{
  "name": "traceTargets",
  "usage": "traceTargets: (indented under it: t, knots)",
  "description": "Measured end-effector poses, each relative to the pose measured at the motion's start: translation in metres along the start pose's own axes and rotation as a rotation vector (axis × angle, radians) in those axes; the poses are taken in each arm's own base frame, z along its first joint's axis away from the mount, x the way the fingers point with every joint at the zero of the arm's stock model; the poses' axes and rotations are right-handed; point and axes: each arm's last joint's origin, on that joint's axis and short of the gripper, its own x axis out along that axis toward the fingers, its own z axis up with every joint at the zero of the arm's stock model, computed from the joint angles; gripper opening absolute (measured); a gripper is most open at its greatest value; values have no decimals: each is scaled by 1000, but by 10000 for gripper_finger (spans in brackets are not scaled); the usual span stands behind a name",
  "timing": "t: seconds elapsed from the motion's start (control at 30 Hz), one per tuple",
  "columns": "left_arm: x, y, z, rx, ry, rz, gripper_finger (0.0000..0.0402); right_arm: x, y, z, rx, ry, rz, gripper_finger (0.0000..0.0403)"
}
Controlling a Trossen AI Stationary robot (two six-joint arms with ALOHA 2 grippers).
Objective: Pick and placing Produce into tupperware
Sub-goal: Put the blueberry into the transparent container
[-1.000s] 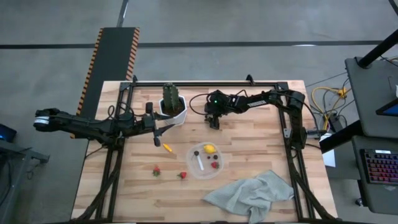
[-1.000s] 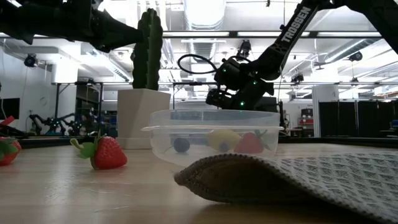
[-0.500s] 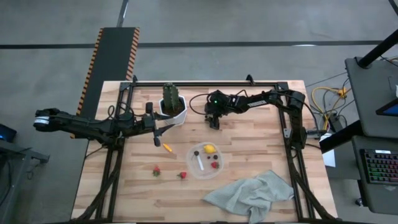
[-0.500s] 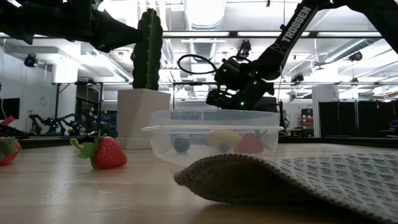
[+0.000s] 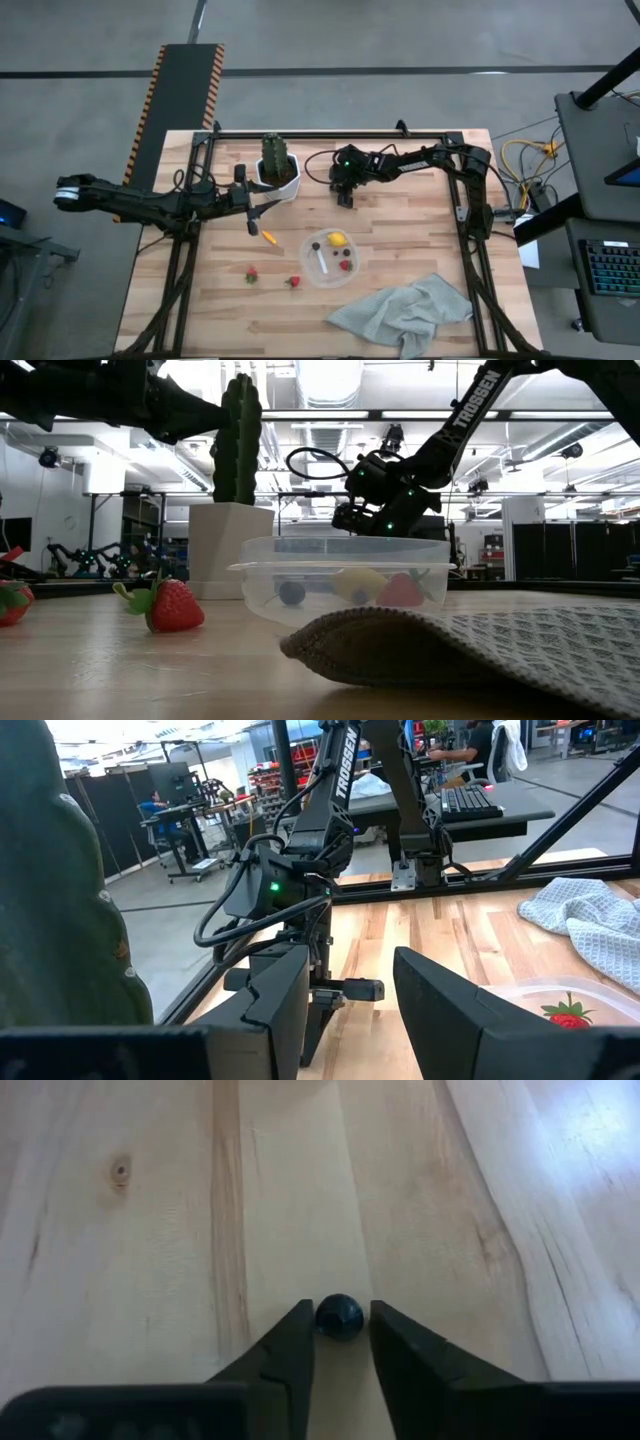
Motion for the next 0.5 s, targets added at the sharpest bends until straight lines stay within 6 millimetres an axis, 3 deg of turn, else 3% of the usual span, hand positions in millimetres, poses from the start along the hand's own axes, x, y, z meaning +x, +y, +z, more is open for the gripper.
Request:
traceTargets:
  t: [0.2, 0.5]
  knots:
    - [0, 0, 0, 0, 0, 0, 135, 0, 0, 0, -2, 0, 2, 46]
    - [0, 0, 0, 0, 0, 0, 135, 0, 1, 1, 0, -3, 2, 42]
